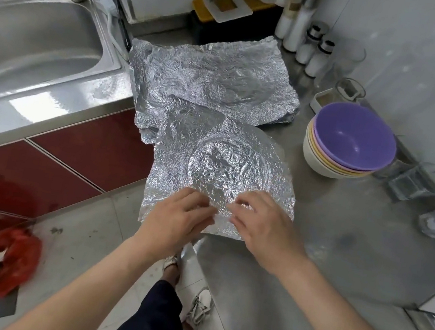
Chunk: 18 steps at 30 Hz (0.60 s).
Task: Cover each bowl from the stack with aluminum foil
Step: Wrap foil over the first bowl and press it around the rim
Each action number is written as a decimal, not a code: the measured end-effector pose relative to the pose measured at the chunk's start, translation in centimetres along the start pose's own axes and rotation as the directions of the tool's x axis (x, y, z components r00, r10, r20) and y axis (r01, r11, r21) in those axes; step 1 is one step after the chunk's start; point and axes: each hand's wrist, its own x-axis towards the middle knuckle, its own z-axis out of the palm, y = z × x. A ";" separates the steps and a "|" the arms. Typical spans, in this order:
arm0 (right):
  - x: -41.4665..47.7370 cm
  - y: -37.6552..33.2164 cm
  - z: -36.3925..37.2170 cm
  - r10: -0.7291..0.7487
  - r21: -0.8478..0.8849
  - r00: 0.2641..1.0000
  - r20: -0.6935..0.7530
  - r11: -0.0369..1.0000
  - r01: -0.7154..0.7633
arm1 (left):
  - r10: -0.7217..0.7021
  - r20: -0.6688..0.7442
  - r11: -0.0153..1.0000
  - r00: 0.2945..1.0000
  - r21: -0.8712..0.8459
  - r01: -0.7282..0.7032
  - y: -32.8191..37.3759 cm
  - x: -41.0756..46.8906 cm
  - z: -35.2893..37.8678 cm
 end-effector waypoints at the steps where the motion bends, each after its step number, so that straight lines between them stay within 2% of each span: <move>1: 0.0 0.0 0.2 -0.021 0.003 1.000 0.017 1.000 0.021 | -0.005 0.003 1.000 1.000 0.015 0.005 -0.2 -0.1 0.0; 7: -0.3 0.4 1.3 -0.094 -0.052 0.995 0.023 0.994 0.095 | 0.033 0.032 0.998 0.999 0.050 -0.034 -1.3 0.3 0.4; 13: 0.0 0.4 1.6 -0.097 -0.085 0.995 0.020 0.992 0.099 | 0.109 0.032 0.993 0.994 0.036 -0.110 -1.7 1.3 0.1; 18: 0.1 1.1 1.6 -0.147 -0.174 0.988 0.035 0.973 0.151 | 0.170 0.017 0.976 0.985 0.138 -0.171 -0.9 1.6 1.2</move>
